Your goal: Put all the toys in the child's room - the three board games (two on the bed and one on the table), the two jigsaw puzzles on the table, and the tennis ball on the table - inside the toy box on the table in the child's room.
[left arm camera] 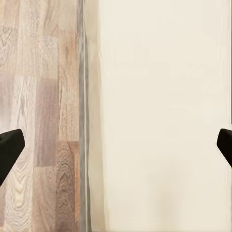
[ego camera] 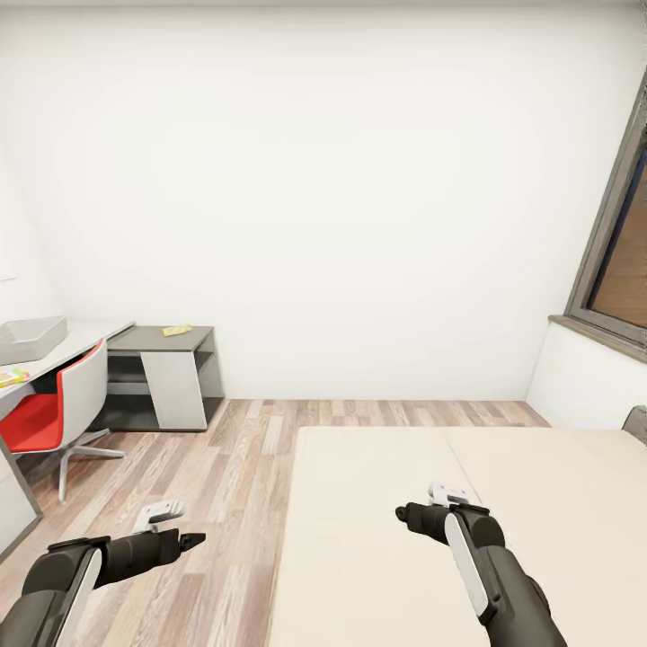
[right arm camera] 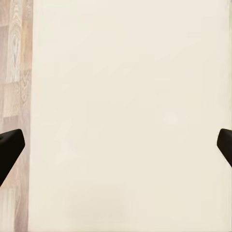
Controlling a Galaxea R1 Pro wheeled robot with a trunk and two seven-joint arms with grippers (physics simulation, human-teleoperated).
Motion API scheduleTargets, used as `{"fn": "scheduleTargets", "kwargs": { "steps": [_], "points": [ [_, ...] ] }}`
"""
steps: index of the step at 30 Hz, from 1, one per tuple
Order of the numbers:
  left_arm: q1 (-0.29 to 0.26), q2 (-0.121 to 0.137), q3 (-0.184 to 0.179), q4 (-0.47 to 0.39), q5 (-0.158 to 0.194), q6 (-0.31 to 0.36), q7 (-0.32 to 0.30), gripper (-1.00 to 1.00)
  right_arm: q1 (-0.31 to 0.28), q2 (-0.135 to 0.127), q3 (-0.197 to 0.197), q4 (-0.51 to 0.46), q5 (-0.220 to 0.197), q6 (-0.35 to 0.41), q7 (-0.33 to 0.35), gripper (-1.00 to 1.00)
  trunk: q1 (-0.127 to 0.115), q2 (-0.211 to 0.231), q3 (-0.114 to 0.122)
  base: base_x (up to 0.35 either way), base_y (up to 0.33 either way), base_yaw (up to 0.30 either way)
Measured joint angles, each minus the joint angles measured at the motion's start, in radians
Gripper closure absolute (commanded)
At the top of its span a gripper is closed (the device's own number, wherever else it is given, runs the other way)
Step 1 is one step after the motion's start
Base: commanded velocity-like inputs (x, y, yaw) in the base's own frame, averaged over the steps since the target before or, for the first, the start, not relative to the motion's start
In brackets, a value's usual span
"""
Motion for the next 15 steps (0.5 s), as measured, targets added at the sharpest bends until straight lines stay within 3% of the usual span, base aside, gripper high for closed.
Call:
{"fn": "scheduleTargets", "kwargs": {
  "steps": [15],
  "points": [
    [0.000,0.000,0.000,0.000,0.000,0.000,0.000,-1.00,0.000,0.000,0.000,0.004,0.000,-0.002,0.000,-1.00,0.000,0.000,0.000,-0.027,-0.040,0.000]
  ]
}}
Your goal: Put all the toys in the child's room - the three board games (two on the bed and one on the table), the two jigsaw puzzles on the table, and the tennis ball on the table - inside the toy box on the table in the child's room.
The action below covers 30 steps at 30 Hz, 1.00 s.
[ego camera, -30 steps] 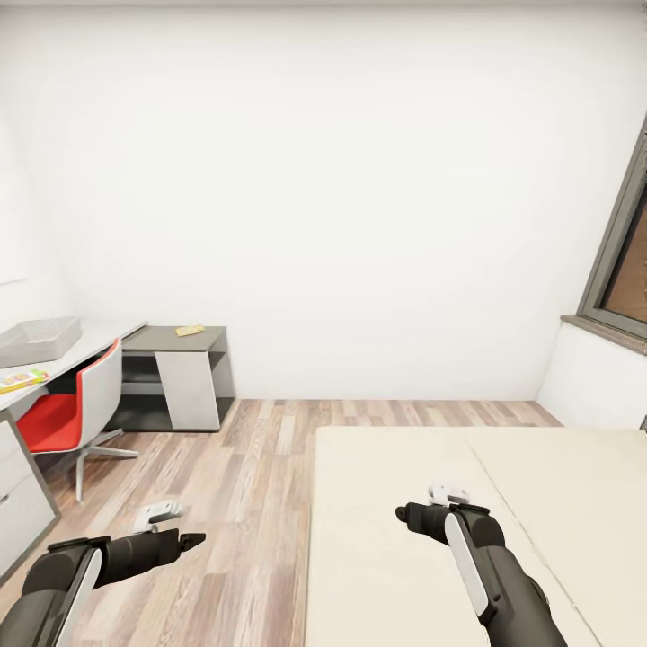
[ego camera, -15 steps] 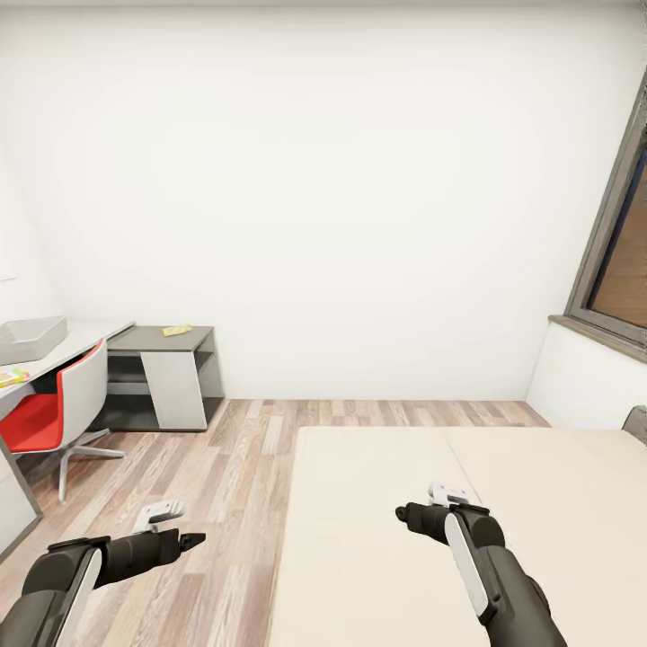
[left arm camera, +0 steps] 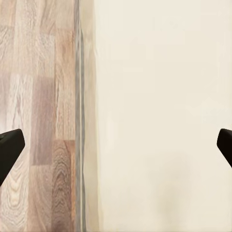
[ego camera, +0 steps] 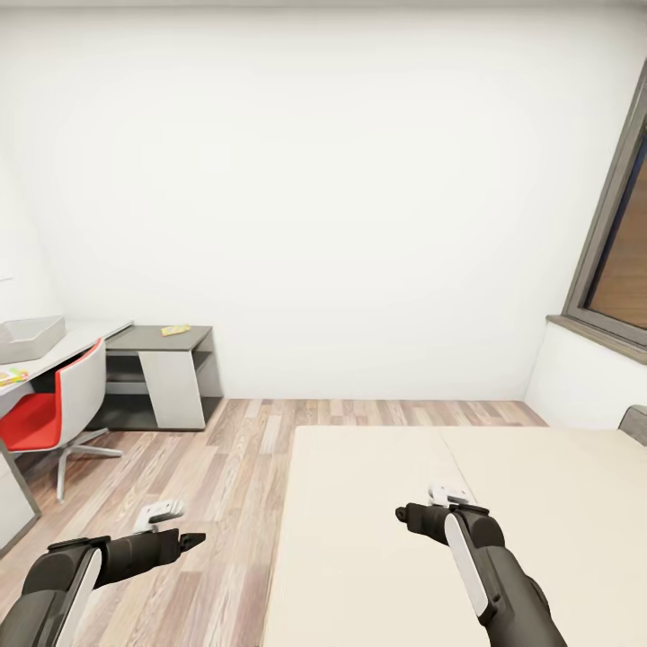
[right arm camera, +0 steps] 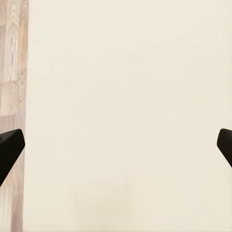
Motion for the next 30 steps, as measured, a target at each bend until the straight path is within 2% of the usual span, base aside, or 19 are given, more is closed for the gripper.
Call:
{"fn": "scheduleTargets", "kwargs": {
  "steps": [14,30],
  "points": [
    [0.000,0.000,0.000,0.000,0.000,0.000,0.001,-1.00,0.000,0.000,0.000,0.001,0.000,0.000,0.000,-1.00,0.000,0.000,0.000,-0.015,-0.013,0.000],
    [0.000,-0.002,0.000,0.000,-0.001,-0.001,0.001,-1.00,0.000,0.000,0.000,0.001,0.000,0.000,0.000,-1.00,0.000,0.000,0.000,0.000,-0.191,0.000]
  ]
}}
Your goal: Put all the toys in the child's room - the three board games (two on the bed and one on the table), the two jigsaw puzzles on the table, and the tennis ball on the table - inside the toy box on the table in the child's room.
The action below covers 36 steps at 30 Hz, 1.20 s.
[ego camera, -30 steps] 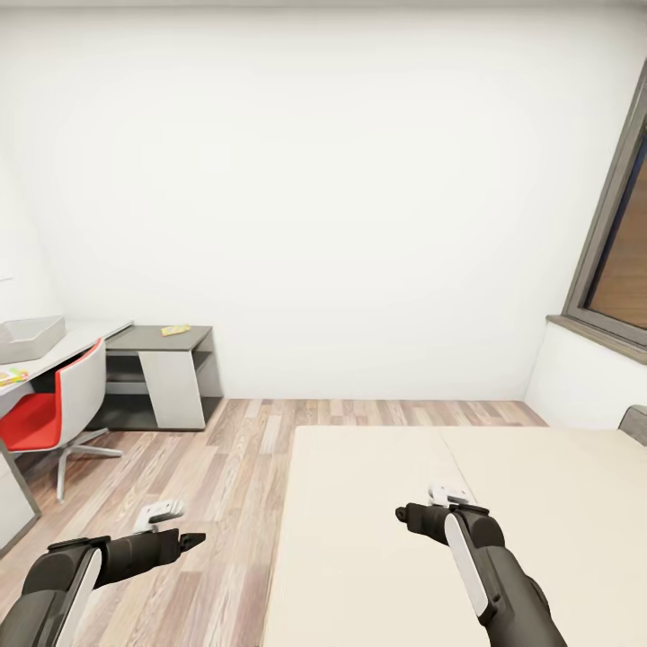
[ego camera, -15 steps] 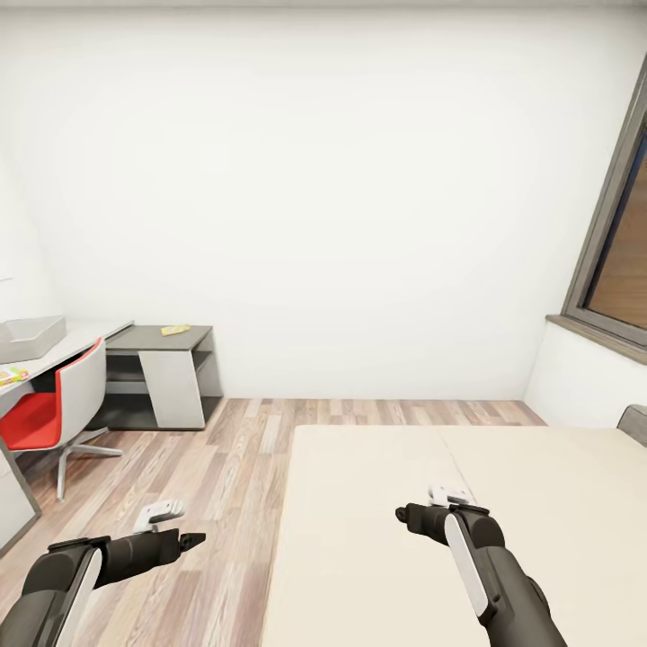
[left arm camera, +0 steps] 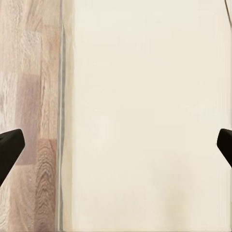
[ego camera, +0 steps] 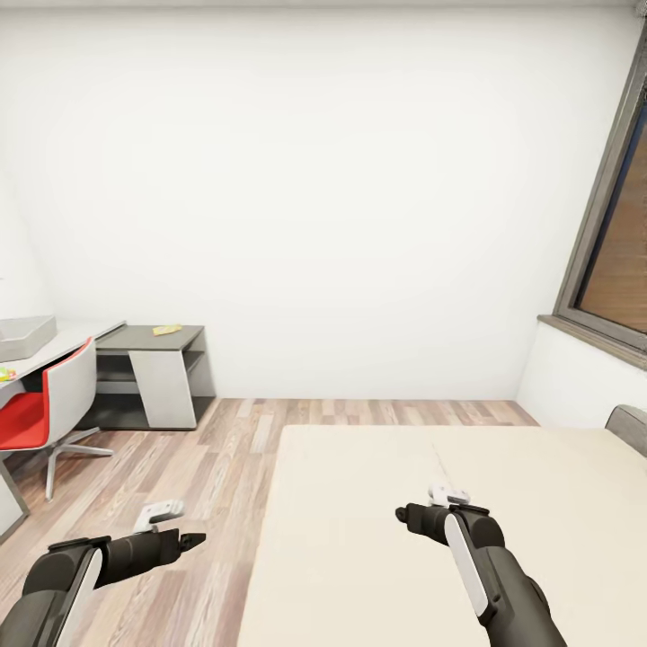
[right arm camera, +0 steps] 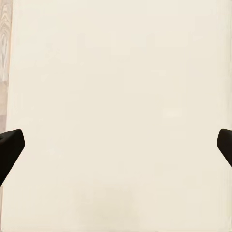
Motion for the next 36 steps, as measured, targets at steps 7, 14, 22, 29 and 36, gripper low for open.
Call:
{"fn": "scheduleTargets", "kwargs": {
  "steps": [7,14,22,29,36],
  "points": [
    [0.000,0.000,0.000,0.000,0.000,0.000,0.000,-1.00,0.000,0.000,0.000,0.001,0.000,-0.003,0.000,-1.00,0.000,0.000,0.000,0.000,-0.214,0.000],
    [0.000,0.000,0.000,0.000,0.000,0.000,0.000,-1.00,0.000,0.000,0.000,0.001,0.000,-0.006,0.000,-1.00,0.000,0.000,0.000,0.000,-0.216,0.000],
    [0.000,0.000,0.000,0.000,0.000,0.000,0.000,-1.00,0.000,0.000,0.000,0.001,0.000,-0.006,0.000,-1.00,0.000,0.000,0.000,0.000,-0.219,0.000],
    [0.000,0.000,0.000,0.000,0.000,0.000,0.000,-1.00,0.000,0.000,0.000,0.001,0.000,-0.006,0.000,-1.00,0.000,0.000,0.000,0.000,-0.221,0.000],
    [0.000,0.000,0.000,0.000,0.000,0.000,0.000,-1.00,0.000,0.000,0.000,0.001,0.000,-0.006,0.000,-1.00,0.000,0.000,0.000,0.000,-0.222,0.000]
  ]
}}
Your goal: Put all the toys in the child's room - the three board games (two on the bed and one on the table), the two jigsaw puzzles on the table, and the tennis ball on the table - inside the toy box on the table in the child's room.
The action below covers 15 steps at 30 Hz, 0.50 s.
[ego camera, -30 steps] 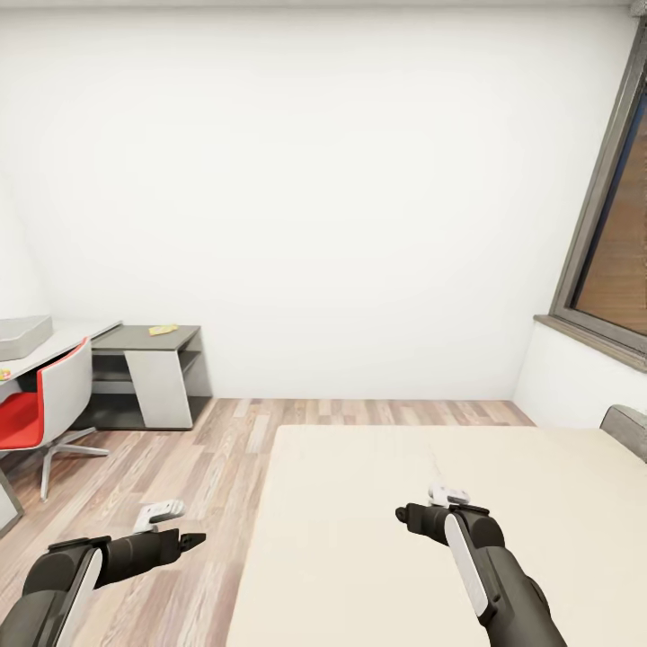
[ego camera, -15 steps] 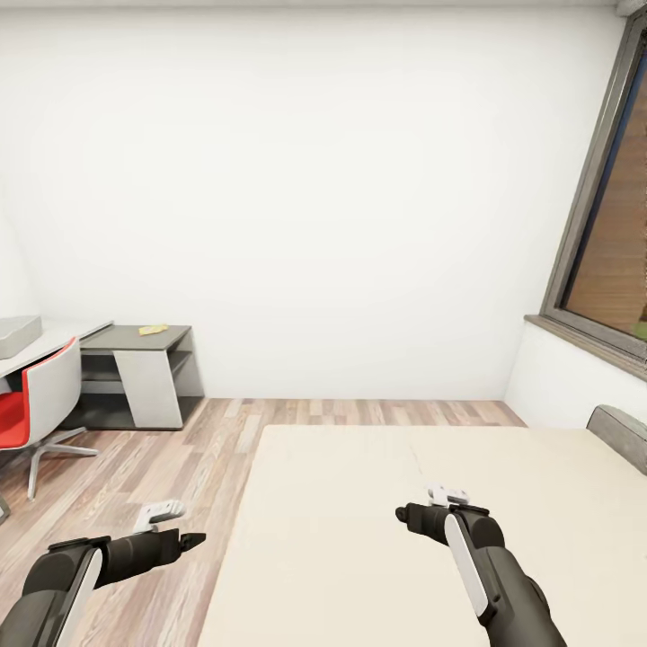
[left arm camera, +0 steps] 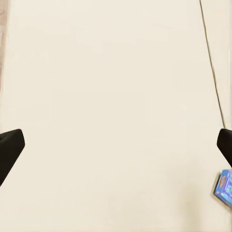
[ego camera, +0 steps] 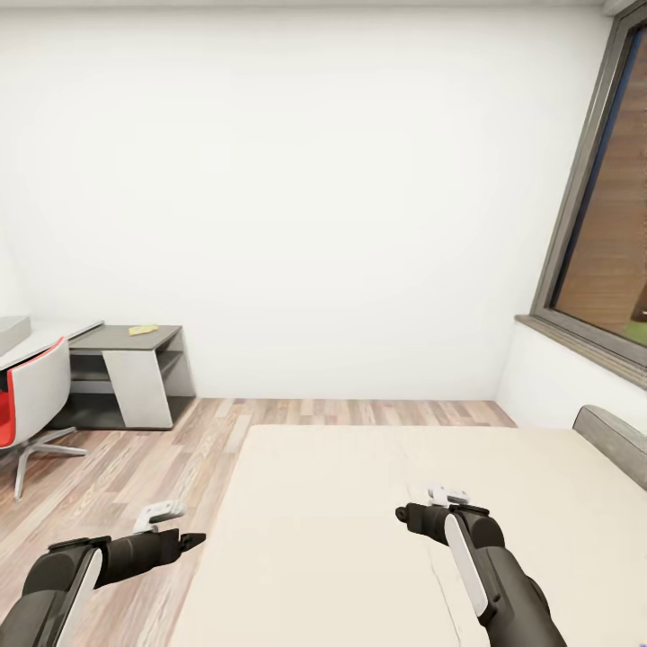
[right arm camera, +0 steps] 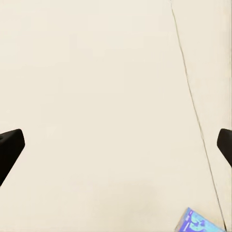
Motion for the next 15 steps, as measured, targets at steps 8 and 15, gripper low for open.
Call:
{"fn": "scheduleTargets", "kwargs": {
  "steps": [8,15],
  "points": [
    [0.000,0.000,0.000,0.000,0.000,0.000,0.000,-1.00,0.000,0.000,0.000,0.000,0.000,0.000,0.000,-1.00,0.000,0.000,0.000,0.000,-0.222,0.000],
    [0.000,0.000,0.000,0.000,0.000,0.000,0.000,-1.00,0.000,0.000,0.000,0.016,0.000,0.000,0.000,-1.00,0.000,0.000,0.000,0.000,-0.223,0.000]
  ]
}}
